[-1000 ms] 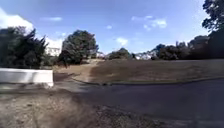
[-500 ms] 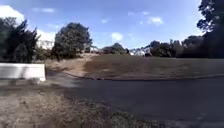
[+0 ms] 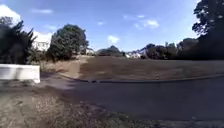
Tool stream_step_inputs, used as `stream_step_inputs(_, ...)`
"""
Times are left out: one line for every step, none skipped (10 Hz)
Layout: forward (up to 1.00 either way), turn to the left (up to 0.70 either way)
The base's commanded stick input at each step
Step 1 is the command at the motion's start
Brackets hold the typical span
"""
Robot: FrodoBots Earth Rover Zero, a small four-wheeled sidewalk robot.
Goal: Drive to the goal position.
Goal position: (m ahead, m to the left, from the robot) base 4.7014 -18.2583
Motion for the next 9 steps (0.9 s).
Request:
stream_step_inputs(0.0, -0.45)
stream_step_inputs(0.0, -0.45)
stream_step_inputs(0.0, -0.45)
stream_step_inputs(0.0, -0.45)
stream_step_inputs(0.0, -0.45)
stream_step_inputs(0.0, -0.45)
stream_step_inputs(0.0, -0.45)
stream_step_inputs(0.0, -0.45)
stream_step_inputs(0.0, -0.45)
